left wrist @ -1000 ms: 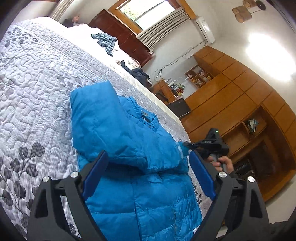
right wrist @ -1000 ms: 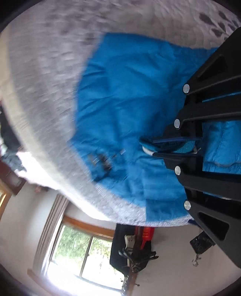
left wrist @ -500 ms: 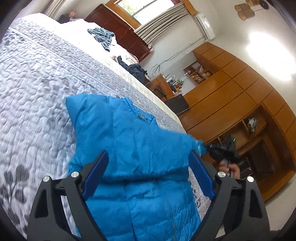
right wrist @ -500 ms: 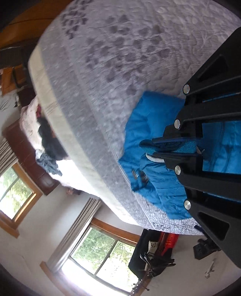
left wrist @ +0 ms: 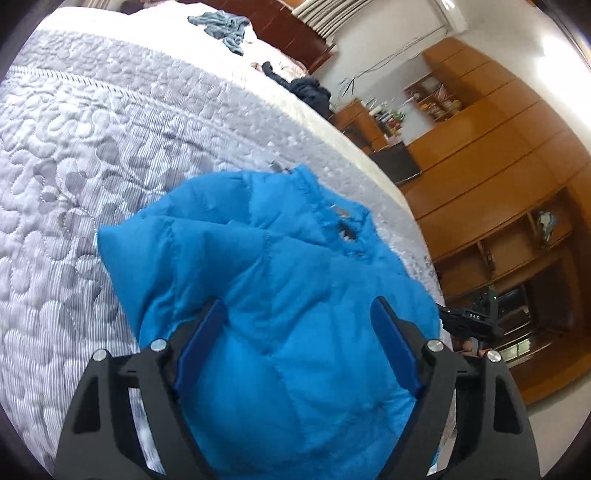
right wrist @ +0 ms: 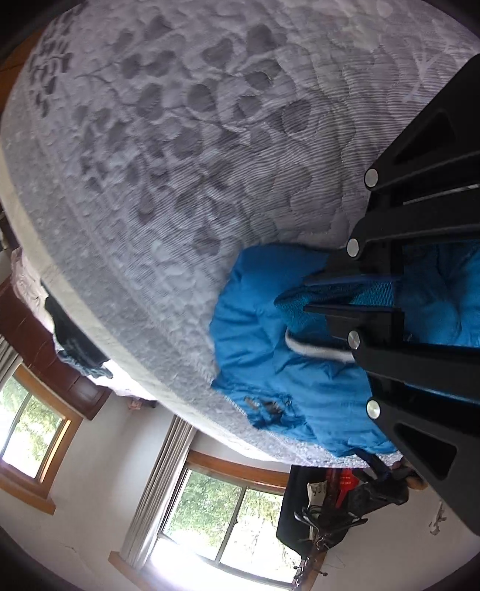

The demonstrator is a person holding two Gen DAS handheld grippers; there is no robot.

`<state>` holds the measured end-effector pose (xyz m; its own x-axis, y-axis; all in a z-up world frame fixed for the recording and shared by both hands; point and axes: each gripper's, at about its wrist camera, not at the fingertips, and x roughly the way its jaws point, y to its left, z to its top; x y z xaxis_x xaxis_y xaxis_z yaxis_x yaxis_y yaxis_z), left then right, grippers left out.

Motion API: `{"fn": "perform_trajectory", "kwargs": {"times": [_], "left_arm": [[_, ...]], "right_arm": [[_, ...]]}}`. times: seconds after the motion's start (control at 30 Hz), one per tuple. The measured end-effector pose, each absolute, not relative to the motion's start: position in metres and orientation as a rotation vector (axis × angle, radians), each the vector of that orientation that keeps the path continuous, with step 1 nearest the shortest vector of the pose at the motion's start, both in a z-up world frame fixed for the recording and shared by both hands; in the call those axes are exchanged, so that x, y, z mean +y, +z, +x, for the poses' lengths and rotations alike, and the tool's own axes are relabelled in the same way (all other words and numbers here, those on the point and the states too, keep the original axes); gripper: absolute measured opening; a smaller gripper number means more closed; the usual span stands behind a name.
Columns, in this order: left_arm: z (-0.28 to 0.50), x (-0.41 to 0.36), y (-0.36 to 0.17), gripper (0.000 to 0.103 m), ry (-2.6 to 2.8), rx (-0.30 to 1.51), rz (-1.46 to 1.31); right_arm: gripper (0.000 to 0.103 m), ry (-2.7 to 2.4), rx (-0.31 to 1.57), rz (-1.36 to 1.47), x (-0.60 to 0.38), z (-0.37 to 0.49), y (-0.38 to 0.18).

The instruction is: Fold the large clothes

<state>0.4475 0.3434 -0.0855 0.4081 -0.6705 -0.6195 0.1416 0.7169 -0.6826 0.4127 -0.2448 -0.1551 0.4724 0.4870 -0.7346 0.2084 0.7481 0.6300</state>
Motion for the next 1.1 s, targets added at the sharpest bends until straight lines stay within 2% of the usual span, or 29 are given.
{"fn": "perform_trajectory", "kwargs": {"times": [0.1, 0.27, 0.37, 0.47, 0.53, 0.7, 0.77, 0.83, 0.9, 1.0, 1.1], "left_arm": [[0.447, 0.342, -0.077, 0.081, -0.542, 1.028, -0.560], [0.417, 0.354, -0.044, 0.083, -0.614, 0.917, -0.590], [0.414, 0.349, -0.058, 0.084, -0.586, 0.968, -0.552], [0.424, 0.350, -0.088, 0.083, -0.530, 1.043, -0.552], [0.427, 0.347, -0.094, 0.083, -0.517, 1.054, -0.542], [0.410, 0.352, -0.065, 0.085, -0.521, 1.017, -0.530], [0.389, 0.360, -0.052, 0.090, -0.525, 1.017, -0.521], [0.365, 0.366, -0.051, 0.091, -0.537, 1.044, -0.517], [0.336, 0.373, -0.059, 0.091, -0.529, 1.106, -0.511], [0.282, 0.386, -0.075, 0.091, -0.525, 1.178, -0.511], [0.237, 0.398, -0.086, 0.091, -0.531, 1.207, -0.532]], "right_arm": [[0.012, 0.223, 1.088, 0.710, -0.242, 0.414, -0.161], [0.015, 0.281, 0.969, 0.721, -0.251, 0.387, -0.122], [0.015, 0.306, 0.986, 0.699, -0.241, 0.383, -0.121], [0.015, 0.293, 1.049, 0.686, -0.226, 0.388, -0.144], [0.010, 0.272, 1.078, 0.668, -0.222, 0.392, -0.158], [0.016, 0.300, 1.034, 0.676, -0.222, 0.372, -0.137], [0.025, 0.327, 1.015, 0.662, -0.222, 0.354, -0.122], [0.042, 0.349, 1.027, 0.650, -0.223, 0.326, -0.115], [0.044, 0.350, 1.053, 0.635, -0.224, 0.303, -0.117], [0.058, 0.359, 1.115, 0.631, -0.226, 0.261, -0.130], [0.063, 0.370, 1.170, 0.633, -0.225, 0.217, -0.145]]}}
